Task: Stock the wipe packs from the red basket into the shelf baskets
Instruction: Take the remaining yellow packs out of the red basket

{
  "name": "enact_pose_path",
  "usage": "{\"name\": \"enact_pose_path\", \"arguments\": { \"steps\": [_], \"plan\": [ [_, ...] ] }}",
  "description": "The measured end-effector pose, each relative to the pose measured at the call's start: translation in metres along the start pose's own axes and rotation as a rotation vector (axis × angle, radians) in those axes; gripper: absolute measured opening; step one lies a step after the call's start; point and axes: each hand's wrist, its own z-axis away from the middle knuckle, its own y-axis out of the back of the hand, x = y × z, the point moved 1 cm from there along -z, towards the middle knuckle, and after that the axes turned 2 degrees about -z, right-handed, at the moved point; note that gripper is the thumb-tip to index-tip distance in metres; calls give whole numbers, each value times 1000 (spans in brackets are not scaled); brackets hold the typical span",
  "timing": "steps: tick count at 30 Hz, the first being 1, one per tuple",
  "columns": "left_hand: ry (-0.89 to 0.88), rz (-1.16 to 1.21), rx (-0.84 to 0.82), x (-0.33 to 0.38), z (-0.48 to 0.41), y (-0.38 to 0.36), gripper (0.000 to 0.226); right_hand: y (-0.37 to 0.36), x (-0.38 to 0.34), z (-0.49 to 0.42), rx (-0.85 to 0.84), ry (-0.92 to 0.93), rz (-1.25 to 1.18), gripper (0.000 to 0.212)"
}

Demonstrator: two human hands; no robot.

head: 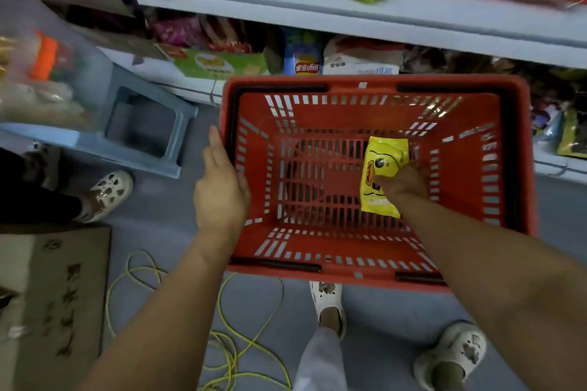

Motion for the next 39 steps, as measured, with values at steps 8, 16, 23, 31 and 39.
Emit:
{"name": "enact_pose_path", "arguments": {
  "steps": [8, 16, 23, 31, 39],
  "plan": [
    [17, 18, -6, 2, -4, -1, 77, 2, -9, 7, -65, -14, -261, 61],
    [104, 84, -201, 14, -1, 16, 85, 78, -1, 87, -514, 47, -633, 32],
    [200, 96, -364, 83, 57, 48, 56, 203, 60, 128, -610, 261, -562, 26],
    [-167, 883, -599, 326, 226, 90, 38, 372, 184, 160, -642, 472, -336, 27],
    [-410, 1007, -361, 482, 297, 99, 33, 507, 293, 169, -403, 563, -387, 20]
  ]
}}
